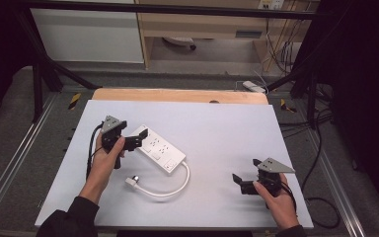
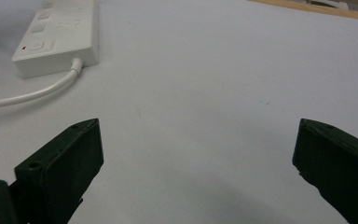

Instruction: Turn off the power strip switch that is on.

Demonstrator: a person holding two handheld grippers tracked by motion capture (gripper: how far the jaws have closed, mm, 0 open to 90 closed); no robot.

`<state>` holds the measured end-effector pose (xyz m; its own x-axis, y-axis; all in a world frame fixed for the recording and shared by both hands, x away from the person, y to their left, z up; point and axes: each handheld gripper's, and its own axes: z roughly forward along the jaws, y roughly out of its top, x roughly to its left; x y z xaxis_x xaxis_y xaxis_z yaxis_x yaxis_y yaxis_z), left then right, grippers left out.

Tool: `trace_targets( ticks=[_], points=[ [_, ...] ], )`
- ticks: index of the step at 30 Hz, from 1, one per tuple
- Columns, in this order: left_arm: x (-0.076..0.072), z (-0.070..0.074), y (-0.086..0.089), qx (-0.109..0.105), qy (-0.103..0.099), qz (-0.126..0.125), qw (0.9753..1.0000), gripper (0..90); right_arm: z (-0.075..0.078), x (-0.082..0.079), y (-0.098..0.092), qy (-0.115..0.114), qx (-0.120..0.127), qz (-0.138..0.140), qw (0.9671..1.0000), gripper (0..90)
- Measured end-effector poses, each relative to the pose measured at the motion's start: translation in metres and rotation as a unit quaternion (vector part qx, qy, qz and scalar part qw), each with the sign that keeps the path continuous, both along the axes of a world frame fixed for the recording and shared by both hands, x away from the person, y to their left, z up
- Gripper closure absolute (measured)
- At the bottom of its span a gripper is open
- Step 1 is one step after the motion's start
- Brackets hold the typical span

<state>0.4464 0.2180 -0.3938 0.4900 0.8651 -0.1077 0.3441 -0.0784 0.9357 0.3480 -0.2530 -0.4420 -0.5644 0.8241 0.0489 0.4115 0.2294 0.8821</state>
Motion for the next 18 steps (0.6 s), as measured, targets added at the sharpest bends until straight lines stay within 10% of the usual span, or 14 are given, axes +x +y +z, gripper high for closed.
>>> trace_targets(
  ticks=[18],
  points=[
    [-0.026, 0.026, 0.016, -0.007, -0.002, 0.008, 0.9999, 5.3, -0.002, 0.002, -0.001, 0.003, -0.004, -0.001, 1.0000, 2.1]
  ],
)
